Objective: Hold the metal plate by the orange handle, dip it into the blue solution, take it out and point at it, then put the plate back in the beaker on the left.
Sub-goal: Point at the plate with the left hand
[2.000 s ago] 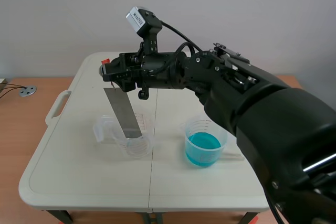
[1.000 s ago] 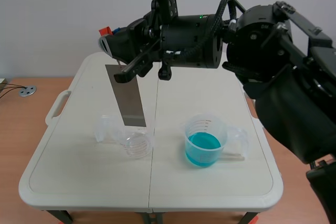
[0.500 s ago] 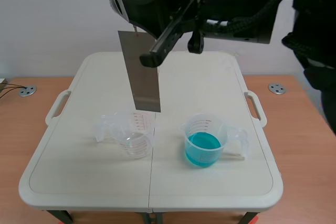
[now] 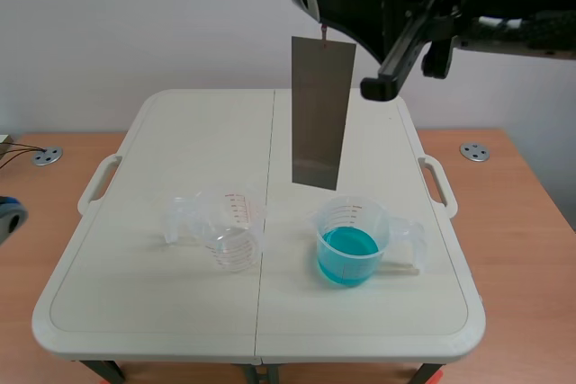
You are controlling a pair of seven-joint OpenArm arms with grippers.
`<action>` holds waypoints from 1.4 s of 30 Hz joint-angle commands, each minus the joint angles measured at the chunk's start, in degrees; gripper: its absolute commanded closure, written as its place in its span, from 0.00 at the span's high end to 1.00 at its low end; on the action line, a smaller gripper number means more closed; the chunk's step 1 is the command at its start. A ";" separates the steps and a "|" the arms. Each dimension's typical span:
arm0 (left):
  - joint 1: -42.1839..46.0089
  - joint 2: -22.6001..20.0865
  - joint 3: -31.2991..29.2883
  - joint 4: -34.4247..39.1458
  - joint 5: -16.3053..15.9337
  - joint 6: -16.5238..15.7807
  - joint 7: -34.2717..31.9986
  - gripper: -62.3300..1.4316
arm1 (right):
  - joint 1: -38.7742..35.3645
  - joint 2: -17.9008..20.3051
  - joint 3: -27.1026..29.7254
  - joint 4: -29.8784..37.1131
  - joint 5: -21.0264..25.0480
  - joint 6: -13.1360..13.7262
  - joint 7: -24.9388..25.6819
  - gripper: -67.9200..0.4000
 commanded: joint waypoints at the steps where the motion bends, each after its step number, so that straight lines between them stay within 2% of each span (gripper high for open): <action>1: -2.45 -1.31 2.71 -0.28 -0.04 -0.46 0.70 0.07 | 0.31 1.20 0.79 0.11 2.05 -0.17 1.64 0.02; 8: -14.93 -2.64 14.21 -1.75 2.49 -1.20 5.51 0.07 | 0.02 4.15 1.88 -1.57 3.52 -0.15 1.81 0.02; 15: -26.40 -2.64 25.35 -5.97 2.51 -1.18 8.96 0.07 | -0.79 5.81 2.08 -4.98 3.52 0.09 3.67 0.02; 22: -35.60 -2.60 34.73 -13.44 2.49 -1.18 9.11 0.07 | -3.45 6.80 4.09 -5.33 3.50 0.13 5.64 0.02; 31: -45.83 -1.31 42.88 -20.81 2.49 -1.14 9.07 0.07 | -4.57 6.84 5.60 -5.33 3.48 0.72 6.14 0.02; 42: -55.87 4.17 49.53 -30.42 2.58 -0.92 9.07 0.07 | -4.57 6.82 5.60 -5.33 3.48 0.72 6.14 0.02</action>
